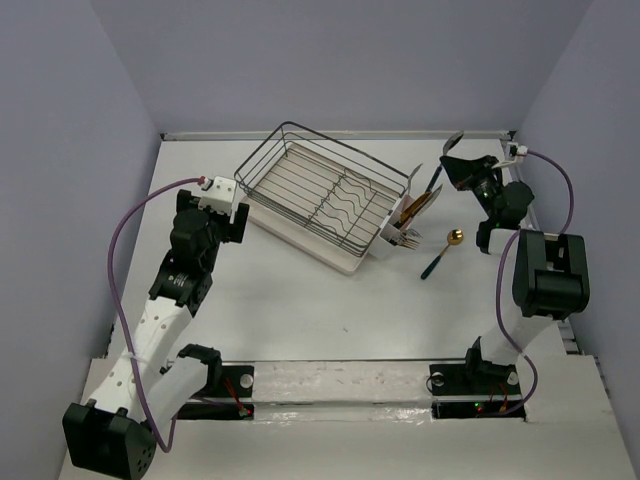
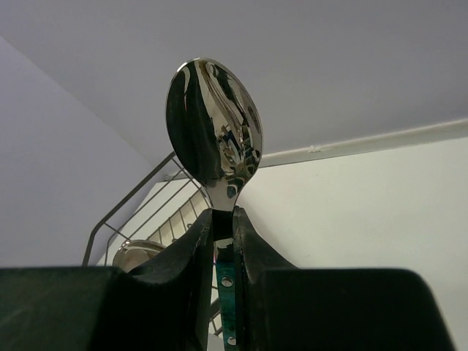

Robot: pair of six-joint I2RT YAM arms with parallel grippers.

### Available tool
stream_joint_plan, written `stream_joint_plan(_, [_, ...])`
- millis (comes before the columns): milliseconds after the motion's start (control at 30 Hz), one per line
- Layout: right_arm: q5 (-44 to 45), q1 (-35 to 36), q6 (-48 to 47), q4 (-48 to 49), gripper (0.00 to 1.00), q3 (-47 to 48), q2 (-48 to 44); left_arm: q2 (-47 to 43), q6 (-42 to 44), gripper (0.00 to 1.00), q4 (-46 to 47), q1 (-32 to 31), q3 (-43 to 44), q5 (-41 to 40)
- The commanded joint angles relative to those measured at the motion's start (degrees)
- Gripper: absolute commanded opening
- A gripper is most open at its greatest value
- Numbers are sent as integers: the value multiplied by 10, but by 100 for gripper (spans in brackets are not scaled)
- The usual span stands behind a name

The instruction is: Sort the eating utensils into containers

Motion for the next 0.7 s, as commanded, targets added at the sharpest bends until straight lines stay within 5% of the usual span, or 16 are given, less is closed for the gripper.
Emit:
stream_joint_plan(0, [0,1,-7,148,0,5,-39,3,6,99,15,3,32,1])
stream_joint_plan(667, [-7,21,18,159,0,7,-45,2,2,99,15,3,29,6])
